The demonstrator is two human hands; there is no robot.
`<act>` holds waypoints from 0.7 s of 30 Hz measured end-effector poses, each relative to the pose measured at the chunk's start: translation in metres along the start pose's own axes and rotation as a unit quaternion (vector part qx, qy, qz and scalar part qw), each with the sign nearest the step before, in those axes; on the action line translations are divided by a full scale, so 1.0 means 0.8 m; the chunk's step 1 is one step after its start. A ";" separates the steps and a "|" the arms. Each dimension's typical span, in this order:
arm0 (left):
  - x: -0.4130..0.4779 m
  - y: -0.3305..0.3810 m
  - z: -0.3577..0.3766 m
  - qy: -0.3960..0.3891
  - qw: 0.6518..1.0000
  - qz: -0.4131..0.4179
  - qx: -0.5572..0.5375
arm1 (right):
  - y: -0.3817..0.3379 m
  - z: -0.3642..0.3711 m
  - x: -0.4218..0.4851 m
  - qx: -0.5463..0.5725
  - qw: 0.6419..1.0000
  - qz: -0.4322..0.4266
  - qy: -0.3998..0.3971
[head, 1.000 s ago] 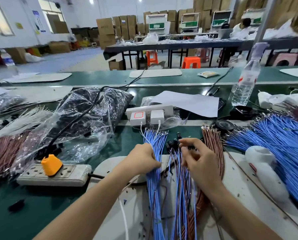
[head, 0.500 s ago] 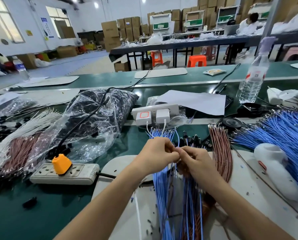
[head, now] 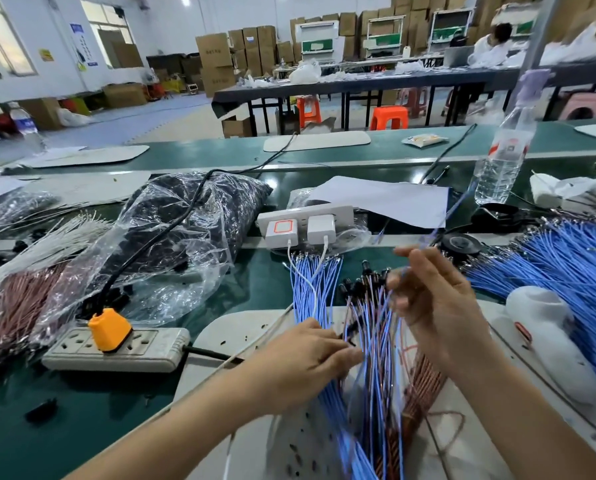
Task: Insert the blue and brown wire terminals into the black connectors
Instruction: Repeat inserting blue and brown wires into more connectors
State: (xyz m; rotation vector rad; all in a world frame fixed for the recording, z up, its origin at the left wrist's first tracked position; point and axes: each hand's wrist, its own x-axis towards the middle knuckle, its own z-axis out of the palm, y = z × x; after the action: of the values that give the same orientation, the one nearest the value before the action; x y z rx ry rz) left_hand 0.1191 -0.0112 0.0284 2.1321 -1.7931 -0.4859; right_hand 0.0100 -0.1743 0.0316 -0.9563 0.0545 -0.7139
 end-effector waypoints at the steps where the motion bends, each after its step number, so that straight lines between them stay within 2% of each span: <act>1: -0.001 -0.001 0.000 -0.002 1.000 0.007 0.009 | -0.008 -0.007 0.003 0.014 0.999 -0.016 0.024; 4: -0.004 0.000 0.005 0.013 0.999 0.041 0.024 | -0.022 -0.021 0.009 0.044 0.995 -0.038 0.082; 8: -0.009 0.001 0.015 0.020 0.996 0.087 0.023 | 0.002 -0.011 0.005 0.000 0.995 0.047 0.084; 11: -0.015 -0.006 0.013 0.013 0.997 0.077 0.019 | 0.017 0.001 -0.002 -0.055 0.992 0.109 0.036; 13: -0.016 -0.011 0.014 0.012 0.998 0.060 0.027 | 0.025 0.008 -0.010 -0.112 0.983 0.145 -0.030; 17: -0.015 -0.014 0.018 0.006 0.996 0.041 0.077 | 0.036 0.015 -0.021 -0.200 0.942 0.218 -0.159; 21: -0.020 -0.019 0.014 0.021 0.998 0.045 0.029 | 0.032 0.009 -0.020 -0.206 0.936 0.239 -0.156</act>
State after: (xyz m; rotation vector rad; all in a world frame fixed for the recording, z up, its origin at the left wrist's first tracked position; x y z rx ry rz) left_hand 0.1253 0.0067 0.0124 2.0709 -1.8925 -0.3693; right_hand 0.0143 -0.1502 0.0122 -1.3868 0.1569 -0.0893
